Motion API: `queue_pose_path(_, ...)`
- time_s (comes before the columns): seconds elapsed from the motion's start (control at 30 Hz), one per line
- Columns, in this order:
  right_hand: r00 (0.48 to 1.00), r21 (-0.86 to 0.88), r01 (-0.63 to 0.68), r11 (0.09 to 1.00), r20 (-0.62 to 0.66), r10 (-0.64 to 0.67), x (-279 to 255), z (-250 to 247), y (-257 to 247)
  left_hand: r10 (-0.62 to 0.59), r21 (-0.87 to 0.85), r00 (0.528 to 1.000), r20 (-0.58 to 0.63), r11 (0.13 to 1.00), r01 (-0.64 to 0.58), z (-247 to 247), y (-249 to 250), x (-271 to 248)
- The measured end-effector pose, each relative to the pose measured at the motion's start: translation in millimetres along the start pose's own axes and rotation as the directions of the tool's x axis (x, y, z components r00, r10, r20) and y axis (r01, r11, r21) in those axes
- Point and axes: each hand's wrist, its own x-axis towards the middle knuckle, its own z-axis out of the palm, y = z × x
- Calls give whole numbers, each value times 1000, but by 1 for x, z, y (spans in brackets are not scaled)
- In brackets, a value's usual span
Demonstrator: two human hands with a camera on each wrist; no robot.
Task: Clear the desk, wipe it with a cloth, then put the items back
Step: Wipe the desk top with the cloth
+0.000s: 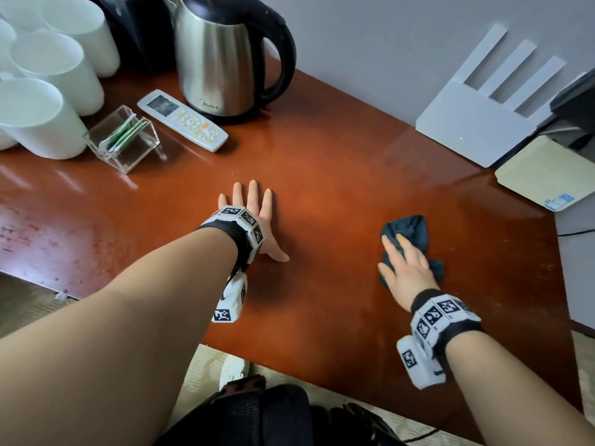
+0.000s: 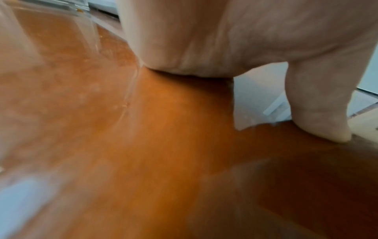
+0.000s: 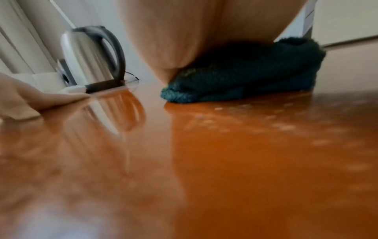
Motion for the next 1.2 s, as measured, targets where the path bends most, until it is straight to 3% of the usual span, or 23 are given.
queue_pose_path(0.1,996,88,5,996,-84,3,2,-11,4,5,-6,1000,10,1000,-5,-1,0,1)
queue_pose_path(0.2,985,381,162,910,-109,-130,0,-27,-14,2,-4,1000,10,1000,-2,-3,1,2)
queue_pose_path(0.3,971,570,190,799,10,-238,-4,-32,-24,-7,5,1000,7,1000,7,-3,1,1)
queue_pose_path(0.37,994,425,69,903,51,-100,-3,-28,-17,-12,12,1000,3,1000,12,-3,3,0)
queue_pose_path(0.43,982,166,-131,977,-115,152,-3,-24,-5,-22,21,1000,1,1000,22,-3,4,-1)
queue_pose_path(0.47,958,141,-172,975,-207,199,-7,-24,-3,-25,25,1000,0,999,25,-3,4,-1)
queue_pose_path(0.53,957,257,-69,964,-256,137,-15,-21,-8,-34,22,999,-2,999,34,-2,6,-3)
queue_pose_path(0.6,987,258,81,963,-155,-42,-25,-9,-24,-39,12,999,-9,999,39,-1,7,-4)
queue_pose_path(0.67,969,-24,245,969,-7,-245,-31,11,-36,-44,-6,999,-27,999,43,2,7,-5)
queue_pose_path(0.73,938,-183,344,921,40,-343,-29,26,-38,-58,-20,997,-47,998,57,4,7,-7)
queue_pose_path(0.87,924,-215,376,901,22,-381,-24,27,-10,-101,-56,992,-74,994,97,8,20,-18)
queue_pose_path(0.93,947,-196,321,927,30,-321,-25,24,25,-116,-69,991,-73,991,111,13,38,-27)
queue_pose_path(1.07,964,-166,267,949,35,-265,-35,13,106,0,5,995,-102,1000,0,32,103,-47)
queue_pose_path(1.13,943,31,334,942,-14,-334,-37,2,132,52,39,994,-91,998,-49,43,144,-57)
queue_pose_path(1.2,937,440,348,827,-166,-306,-37,-12,146,51,2,996,-73,999,-51,55,179,-65)
